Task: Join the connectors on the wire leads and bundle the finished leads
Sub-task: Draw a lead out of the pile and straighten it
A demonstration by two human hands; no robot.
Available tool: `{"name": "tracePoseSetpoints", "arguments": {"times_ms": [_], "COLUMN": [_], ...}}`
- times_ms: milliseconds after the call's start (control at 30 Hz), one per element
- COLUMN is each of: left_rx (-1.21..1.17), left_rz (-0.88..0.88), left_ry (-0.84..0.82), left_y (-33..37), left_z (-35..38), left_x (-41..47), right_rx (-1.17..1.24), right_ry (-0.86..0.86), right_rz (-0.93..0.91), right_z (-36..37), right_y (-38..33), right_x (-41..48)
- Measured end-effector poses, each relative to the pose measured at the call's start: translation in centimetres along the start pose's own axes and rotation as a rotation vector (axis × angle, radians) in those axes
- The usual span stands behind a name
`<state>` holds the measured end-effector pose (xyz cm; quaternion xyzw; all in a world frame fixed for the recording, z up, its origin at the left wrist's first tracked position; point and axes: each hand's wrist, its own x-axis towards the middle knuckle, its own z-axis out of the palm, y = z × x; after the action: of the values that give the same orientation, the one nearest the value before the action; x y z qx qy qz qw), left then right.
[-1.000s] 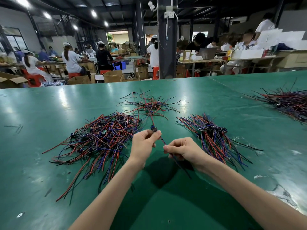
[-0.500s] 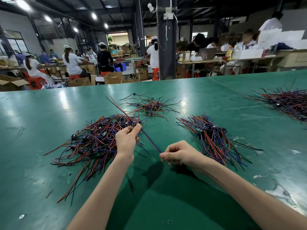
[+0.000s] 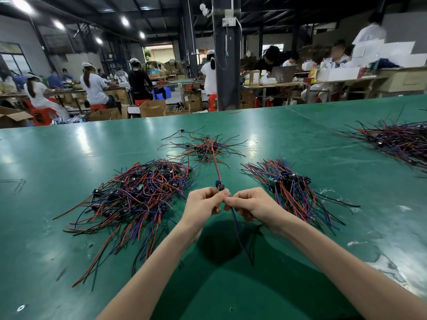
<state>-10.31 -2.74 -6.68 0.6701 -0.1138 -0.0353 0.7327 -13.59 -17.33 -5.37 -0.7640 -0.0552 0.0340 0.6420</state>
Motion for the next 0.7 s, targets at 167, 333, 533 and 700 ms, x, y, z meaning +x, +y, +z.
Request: {"name": "tracePoseSetpoints", "arguments": {"times_ms": [167, 333, 533, 700], "left_rx": [0.052, 0.014, -0.082, -0.097], "left_rz": [0.054, 0.091, 0.088, 0.075], "left_ry": [-0.001, 0.187, 0.382, 0.464], "left_y": [0.2, 1.0, 1.8, 1.8], "left_z": [-0.3, -1.7, -4.1, -4.6], "left_x": [0.0, 0.8, 1.7, 1.9], "right_rx": [0.013, 0.004, 0.034, 0.026], "right_ry": [-0.006, -0.021, -0.084, -0.139], "right_rz": [0.058, 0.064, 0.074, 0.060], "right_z": [0.1, 0.3, 0.8, 0.9], "right_y": [0.0, 0.3, 0.7, 0.8], "right_x": [0.1, 0.0, 0.0, 0.0]}}
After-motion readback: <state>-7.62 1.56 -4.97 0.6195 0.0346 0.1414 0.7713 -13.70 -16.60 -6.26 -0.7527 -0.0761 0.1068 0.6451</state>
